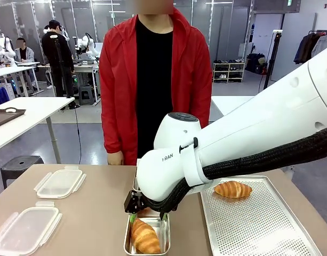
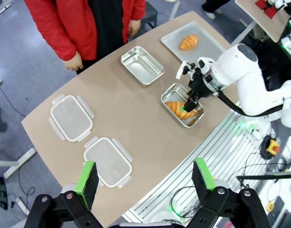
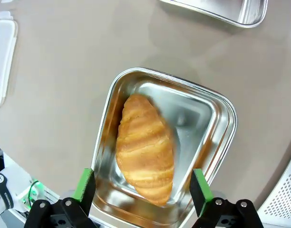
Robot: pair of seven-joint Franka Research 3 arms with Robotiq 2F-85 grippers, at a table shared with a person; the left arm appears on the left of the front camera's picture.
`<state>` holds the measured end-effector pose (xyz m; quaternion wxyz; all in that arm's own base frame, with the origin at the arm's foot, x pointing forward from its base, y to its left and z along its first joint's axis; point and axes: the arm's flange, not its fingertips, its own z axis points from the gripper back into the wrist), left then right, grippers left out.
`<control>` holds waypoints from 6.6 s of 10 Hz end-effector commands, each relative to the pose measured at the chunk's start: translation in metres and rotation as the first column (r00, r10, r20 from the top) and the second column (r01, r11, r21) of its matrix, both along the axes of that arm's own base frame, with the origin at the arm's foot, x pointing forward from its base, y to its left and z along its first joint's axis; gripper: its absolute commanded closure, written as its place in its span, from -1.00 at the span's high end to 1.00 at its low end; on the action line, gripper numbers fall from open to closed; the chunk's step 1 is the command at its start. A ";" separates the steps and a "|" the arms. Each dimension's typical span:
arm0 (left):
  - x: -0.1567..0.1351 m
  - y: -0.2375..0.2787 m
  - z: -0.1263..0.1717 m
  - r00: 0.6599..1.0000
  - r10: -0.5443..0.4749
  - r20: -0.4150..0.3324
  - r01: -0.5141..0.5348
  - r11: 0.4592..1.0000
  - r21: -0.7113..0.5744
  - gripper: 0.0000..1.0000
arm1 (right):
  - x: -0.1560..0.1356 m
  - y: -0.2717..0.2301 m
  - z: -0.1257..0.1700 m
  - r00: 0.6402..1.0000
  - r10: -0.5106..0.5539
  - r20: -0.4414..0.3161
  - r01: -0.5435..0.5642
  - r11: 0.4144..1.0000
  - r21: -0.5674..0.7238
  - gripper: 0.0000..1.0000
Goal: Place the bread into the airtight container.
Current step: Pick up a Butter Roll and place it into an empty Airtight Container.
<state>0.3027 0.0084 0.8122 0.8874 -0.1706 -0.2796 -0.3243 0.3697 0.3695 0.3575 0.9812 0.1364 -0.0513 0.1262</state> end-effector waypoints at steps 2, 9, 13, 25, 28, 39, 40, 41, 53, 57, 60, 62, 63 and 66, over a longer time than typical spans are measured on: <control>-0.001 0.000 0.002 1.000 -0.009 0.000 0.009 1.000 0.004 1.00 | 0.000 0.001 0.001 1.000 -0.001 0.011 0.001 1.000 0.007 1.00; -0.001 0.000 0.002 1.000 -0.009 0.000 0.009 1.000 0.004 1.00 | 0.000 0.001 0.001 1.000 -0.001 0.011 0.001 1.000 0.007 1.00; -0.001 0.000 0.002 1.000 -0.009 0.000 0.009 1.000 0.004 1.00 | 0.001 -0.048 0.090 0.987 0.118 0.108 -0.115 0.993 -0.038 1.00; -0.001 0.000 0.002 1.000 -0.009 0.000 0.009 1.000 0.004 1.00 | 0.089 -0.249 0.133 0.876 0.337 0.346 -0.357 0.934 -0.005 1.00; -0.001 0.000 0.002 1.000 -0.009 0.000 0.009 1.000 0.004 1.00 | 0.086 -0.298 0.159 0.871 0.240 0.430 -0.310 0.946 0.100 1.00; -0.001 0.000 0.002 1.000 -0.009 0.000 0.009 1.000 0.004 1.00 | -0.109 -0.563 0.238 0.788 -0.174 0.590 -0.092 0.915 0.392 1.00; -0.001 0.000 0.002 1.000 -0.009 0.000 0.009 1.000 0.004 1.00 | -0.109 -0.563 0.238 0.788 -0.174 0.590 -0.092 0.915 0.392 1.00; -0.001 0.000 0.002 1.000 -0.009 0.000 0.009 1.000 0.004 1.00 | -0.109 -0.563 0.238 0.788 -0.174 0.590 -0.092 0.915 0.392 1.00; -0.001 0.000 0.002 1.000 -0.009 0.000 0.009 1.000 0.004 1.00 | -0.109 -0.563 0.238 0.788 -0.174 0.590 -0.092 0.915 0.392 1.00; -0.001 0.000 0.002 1.000 -0.009 0.000 0.009 1.000 0.004 1.00 | -0.109 -0.563 0.238 0.788 -0.174 0.590 -0.092 0.915 0.392 1.00; -0.001 0.000 0.002 1.000 -0.009 0.000 0.009 1.000 0.004 1.00 | -0.109 -0.563 0.238 0.788 -0.174 0.590 -0.092 0.915 0.392 1.00; -0.001 0.000 0.002 1.000 -0.009 0.000 0.009 1.000 0.004 1.00 | -0.109 -0.563 0.238 0.788 -0.174 0.590 -0.092 0.915 0.392 1.00; -0.001 0.000 0.002 1.000 -0.009 0.000 0.009 1.000 0.004 1.00 | -0.109 -0.563 0.238 0.788 -0.174 0.590 -0.092 0.915 0.392 1.00; -0.001 0.000 0.002 1.000 -0.009 0.000 0.009 1.000 0.004 1.00 | -0.088 -0.537 0.262 0.759 0.033 0.650 -0.214 0.956 0.201 1.00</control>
